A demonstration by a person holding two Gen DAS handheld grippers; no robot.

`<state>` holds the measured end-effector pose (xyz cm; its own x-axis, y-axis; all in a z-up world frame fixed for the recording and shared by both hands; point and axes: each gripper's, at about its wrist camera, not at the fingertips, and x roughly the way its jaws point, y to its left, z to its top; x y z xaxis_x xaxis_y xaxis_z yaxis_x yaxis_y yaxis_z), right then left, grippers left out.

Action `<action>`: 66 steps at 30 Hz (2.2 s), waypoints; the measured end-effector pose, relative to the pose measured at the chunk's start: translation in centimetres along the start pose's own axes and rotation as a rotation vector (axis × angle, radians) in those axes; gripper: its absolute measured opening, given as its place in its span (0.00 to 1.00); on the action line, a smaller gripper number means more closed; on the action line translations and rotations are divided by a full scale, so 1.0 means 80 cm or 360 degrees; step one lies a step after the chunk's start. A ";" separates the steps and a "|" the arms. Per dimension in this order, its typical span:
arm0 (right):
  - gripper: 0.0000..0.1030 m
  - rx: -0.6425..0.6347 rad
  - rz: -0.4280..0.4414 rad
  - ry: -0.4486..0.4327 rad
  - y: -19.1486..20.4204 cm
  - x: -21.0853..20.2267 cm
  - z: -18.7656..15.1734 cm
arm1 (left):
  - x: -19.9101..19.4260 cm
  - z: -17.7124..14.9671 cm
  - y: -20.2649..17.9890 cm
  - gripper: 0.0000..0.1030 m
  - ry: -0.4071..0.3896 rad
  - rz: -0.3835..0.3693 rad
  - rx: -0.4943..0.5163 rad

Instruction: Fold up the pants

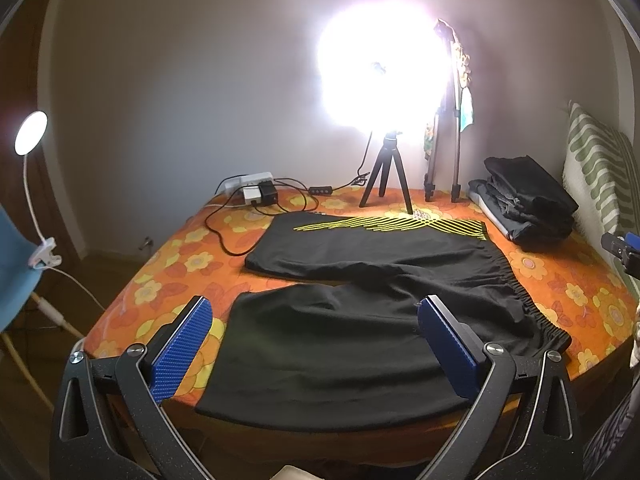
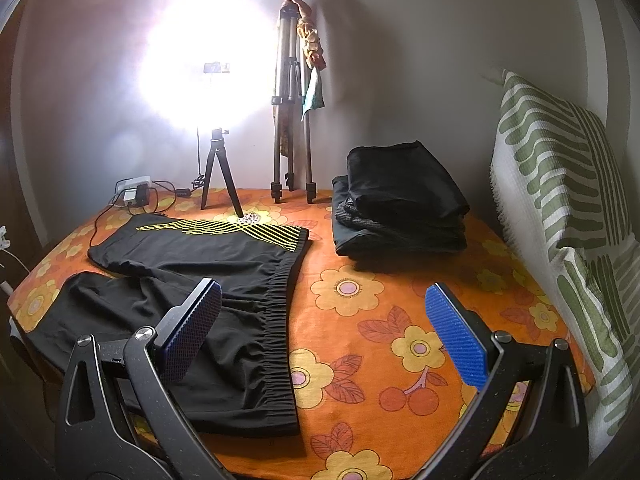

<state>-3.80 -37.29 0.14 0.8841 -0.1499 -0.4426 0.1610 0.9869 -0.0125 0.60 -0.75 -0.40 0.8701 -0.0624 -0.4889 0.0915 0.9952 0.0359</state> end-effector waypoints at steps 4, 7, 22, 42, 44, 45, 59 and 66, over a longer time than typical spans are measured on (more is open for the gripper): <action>1.00 -0.0011 0.0004 -0.0002 0.006 0.000 -0.001 | 0.000 -0.001 0.000 0.99 0.0001 0.0004 0.0003; 1.00 -0.0012 0.0011 -0.0002 0.007 0.000 -0.001 | 0.001 -0.003 0.002 0.99 0.0008 0.0007 0.0006; 1.00 -0.0103 0.0105 0.0025 0.019 0.003 -0.012 | 0.004 -0.015 0.015 0.98 0.0048 0.0047 0.0031; 0.89 -0.0572 0.0568 0.0082 0.094 0.001 -0.059 | 0.041 -0.074 0.096 0.63 0.0461 -0.0074 -0.0142; 0.83 -0.0653 0.0631 0.0150 0.105 0.006 -0.069 | 0.045 -0.083 0.104 0.62 0.0516 -0.0068 -0.0154; 0.83 -0.0685 0.0649 0.0177 0.111 0.009 -0.075 | 0.047 -0.087 0.108 0.62 0.0537 -0.0068 -0.0160; 0.58 -0.1120 0.0894 0.0491 0.182 0.042 -0.133 | 0.076 -0.109 0.101 0.48 0.0695 -0.0109 0.0333; 0.51 -0.1308 0.0949 0.0611 0.207 0.069 -0.154 | 0.077 -0.110 0.076 0.48 0.0704 -0.0250 0.0496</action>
<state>-1.67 -21.03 -13.56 0.5035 0.2548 -0.8255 -0.7183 0.6545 -0.2361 2.29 5.57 -10.85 0.5546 -0.1034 -0.8257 0.4009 0.9027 0.1562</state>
